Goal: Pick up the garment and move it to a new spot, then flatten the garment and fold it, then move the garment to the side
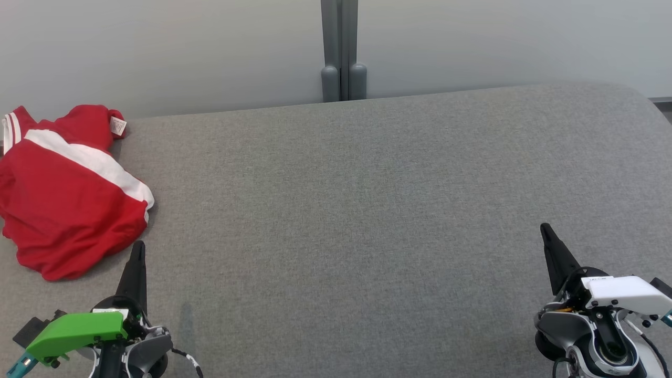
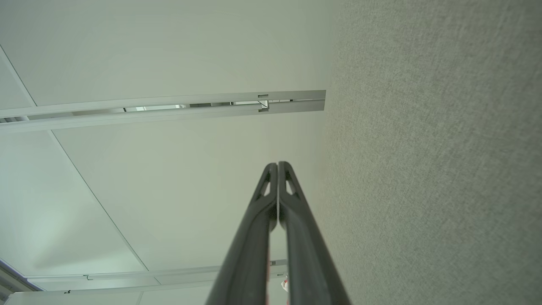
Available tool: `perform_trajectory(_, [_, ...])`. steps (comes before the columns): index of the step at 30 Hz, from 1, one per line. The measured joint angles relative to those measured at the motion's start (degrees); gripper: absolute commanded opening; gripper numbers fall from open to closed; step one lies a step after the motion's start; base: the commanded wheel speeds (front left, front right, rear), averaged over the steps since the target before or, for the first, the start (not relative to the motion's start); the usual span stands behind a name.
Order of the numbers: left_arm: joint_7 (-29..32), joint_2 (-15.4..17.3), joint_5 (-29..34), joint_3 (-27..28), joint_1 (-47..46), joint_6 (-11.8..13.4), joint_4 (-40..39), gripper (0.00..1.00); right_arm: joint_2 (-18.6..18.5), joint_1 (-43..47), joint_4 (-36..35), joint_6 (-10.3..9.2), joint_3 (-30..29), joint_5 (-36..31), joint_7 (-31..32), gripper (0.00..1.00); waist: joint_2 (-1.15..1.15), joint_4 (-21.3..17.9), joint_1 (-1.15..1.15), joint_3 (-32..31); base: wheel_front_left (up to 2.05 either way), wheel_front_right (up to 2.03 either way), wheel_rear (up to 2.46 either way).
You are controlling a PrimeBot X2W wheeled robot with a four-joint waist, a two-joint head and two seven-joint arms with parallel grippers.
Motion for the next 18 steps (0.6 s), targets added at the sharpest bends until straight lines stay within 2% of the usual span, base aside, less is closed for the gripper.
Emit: perform_trajectory(18, [0.0,0.0,0.0,0.0,0.0,0.0,0.0,0.00,0.0,0.0,0.0,0.00,0.0,0.0,0.0,0.00,0.00,0.0,0.00,0.0,0.00,0.00,0.00])
